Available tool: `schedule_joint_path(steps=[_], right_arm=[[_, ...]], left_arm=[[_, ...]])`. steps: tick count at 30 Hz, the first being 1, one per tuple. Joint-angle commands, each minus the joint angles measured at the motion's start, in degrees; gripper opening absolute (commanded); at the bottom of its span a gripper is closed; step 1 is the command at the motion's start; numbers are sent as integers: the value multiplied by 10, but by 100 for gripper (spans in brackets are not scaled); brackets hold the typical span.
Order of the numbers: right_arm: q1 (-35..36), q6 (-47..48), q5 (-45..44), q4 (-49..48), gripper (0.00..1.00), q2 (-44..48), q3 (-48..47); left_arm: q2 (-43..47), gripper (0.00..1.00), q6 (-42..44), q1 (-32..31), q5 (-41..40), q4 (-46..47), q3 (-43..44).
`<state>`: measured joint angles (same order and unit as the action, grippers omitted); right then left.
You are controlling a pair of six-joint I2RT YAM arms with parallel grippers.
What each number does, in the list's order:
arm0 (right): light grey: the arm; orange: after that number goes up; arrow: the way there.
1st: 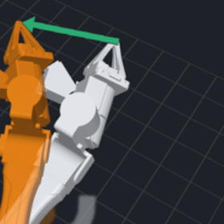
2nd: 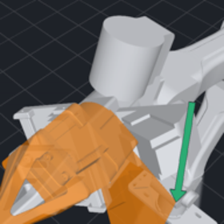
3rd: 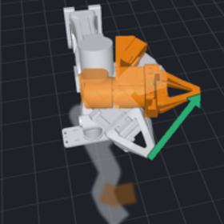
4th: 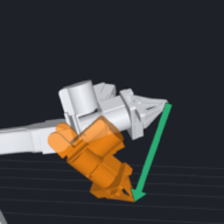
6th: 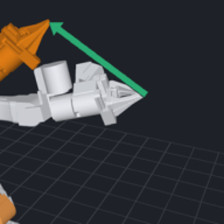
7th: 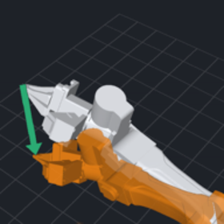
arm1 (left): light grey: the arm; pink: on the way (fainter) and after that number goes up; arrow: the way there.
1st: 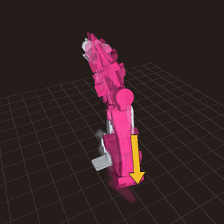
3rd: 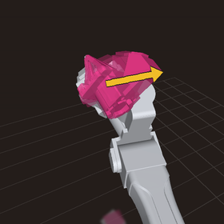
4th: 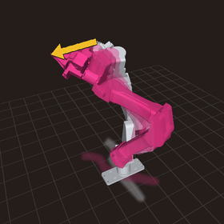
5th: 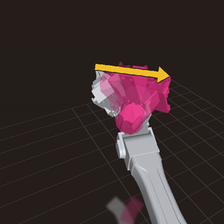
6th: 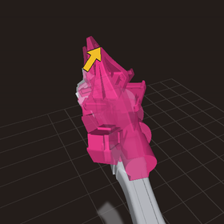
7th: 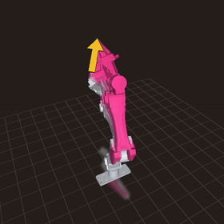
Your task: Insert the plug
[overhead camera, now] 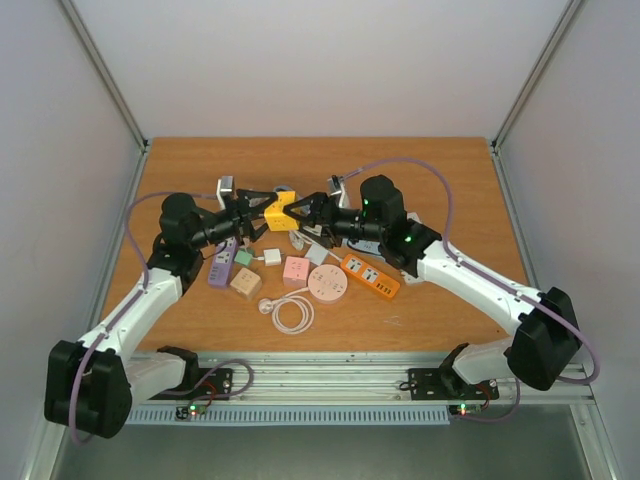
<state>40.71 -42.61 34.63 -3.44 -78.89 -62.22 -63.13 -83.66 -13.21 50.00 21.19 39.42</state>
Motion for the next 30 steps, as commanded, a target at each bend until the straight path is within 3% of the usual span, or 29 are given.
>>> schedule_joint_path(steps=[1,12,19,25,30], right_arm=[[18,-21,-104,-7,78,20,12],[22,-60,-100,2,78,-40,-30],[21,-79,-93,-12,47,-51,-33],[11,-9,-153,86,41,-14,-28],[-18,80,-216,213,41,26,-19]], left_arm=[[-3,52,-42,-1,-27,67,-7],[8,53,-41,-1,-18,68,-17],[9,58,-30,-1,-14,69,-28],[17,89,56,-1,-34,-38,-22],[27,99,164,0,-58,-179,4]])
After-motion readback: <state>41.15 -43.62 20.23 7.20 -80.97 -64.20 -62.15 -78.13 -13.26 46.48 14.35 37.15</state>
